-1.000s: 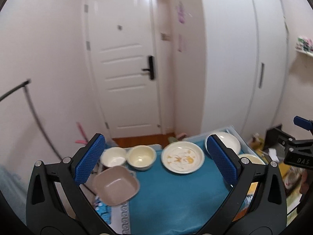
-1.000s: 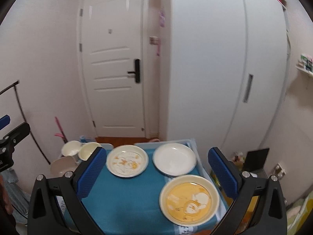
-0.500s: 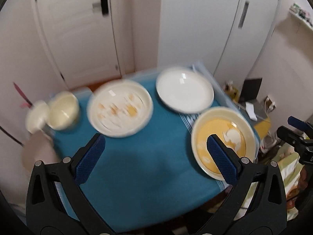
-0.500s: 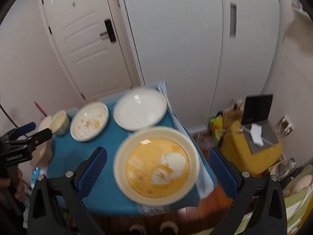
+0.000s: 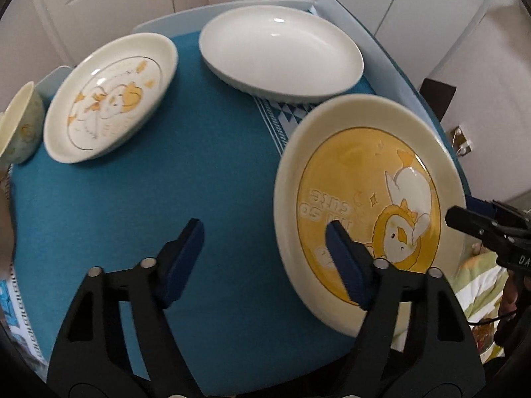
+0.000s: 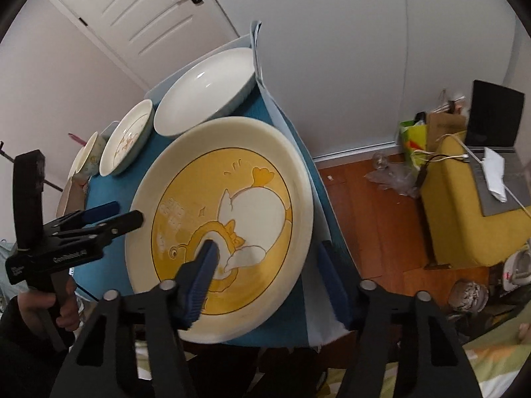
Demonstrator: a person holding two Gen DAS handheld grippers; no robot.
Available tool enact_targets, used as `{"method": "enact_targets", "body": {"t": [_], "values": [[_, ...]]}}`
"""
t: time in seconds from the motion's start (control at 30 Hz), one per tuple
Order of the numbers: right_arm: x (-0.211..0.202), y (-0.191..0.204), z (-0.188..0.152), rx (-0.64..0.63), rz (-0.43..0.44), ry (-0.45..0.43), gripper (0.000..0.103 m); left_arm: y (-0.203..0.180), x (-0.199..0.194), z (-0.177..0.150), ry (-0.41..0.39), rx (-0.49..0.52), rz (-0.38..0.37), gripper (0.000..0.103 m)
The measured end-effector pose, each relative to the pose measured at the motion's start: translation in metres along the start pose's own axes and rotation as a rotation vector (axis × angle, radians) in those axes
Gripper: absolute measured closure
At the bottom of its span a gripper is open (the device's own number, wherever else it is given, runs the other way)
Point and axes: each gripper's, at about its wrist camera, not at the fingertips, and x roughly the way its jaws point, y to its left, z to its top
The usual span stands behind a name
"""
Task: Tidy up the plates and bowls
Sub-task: 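Grasp the rim of the large yellow duck-print plate with both grippers, then lift the yellow plate and carry it toward the beige square bowl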
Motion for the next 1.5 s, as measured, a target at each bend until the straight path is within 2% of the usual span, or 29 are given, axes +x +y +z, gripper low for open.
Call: {"method": "enact_targets", "body": {"t": [0.07,0.13,0.23,0.37,0.57,0.8,1.27,1.5], "values": [[0.003,0.000,0.002,-0.015,0.011,0.006,0.060,-0.003,0.007,0.000,0.015,-0.001,-0.009,0.050],[0.006,-0.003,0.004,-0.028,0.004,0.012,0.066,-0.005,0.013,0.000,0.027,-0.002,-0.013,0.055],[0.009,-0.010,0.009,-0.029,0.002,0.017,0.077,-0.011,0.020,-0.001,0.033,0.002,-0.034,0.071],[0.013,-0.015,0.013,-0.041,-0.014,0.027,0.088,-0.021,0.022,-0.001,0.031,0.024,-0.031,0.078],[0.017,-0.012,0.015,-0.074,-0.031,0.036,0.089,-0.030,0.027,-0.001,0.029,0.030,-0.005,0.078],[0.018,-0.010,0.016,-0.088,-0.045,0.037,0.089,-0.031,0.011,0.011,0.009,0.036,0.005,0.078],[0.014,0.008,0.020,-0.157,-0.057,0.001,0.089,-0.021,-0.009,0.002,-0.016,0.015,0.024,0.078],[0.010,0.025,0.022,-0.196,-0.043,0.001,0.089,-0.008,-0.030,-0.011,-0.060,-0.032,0.027,0.078]]}}
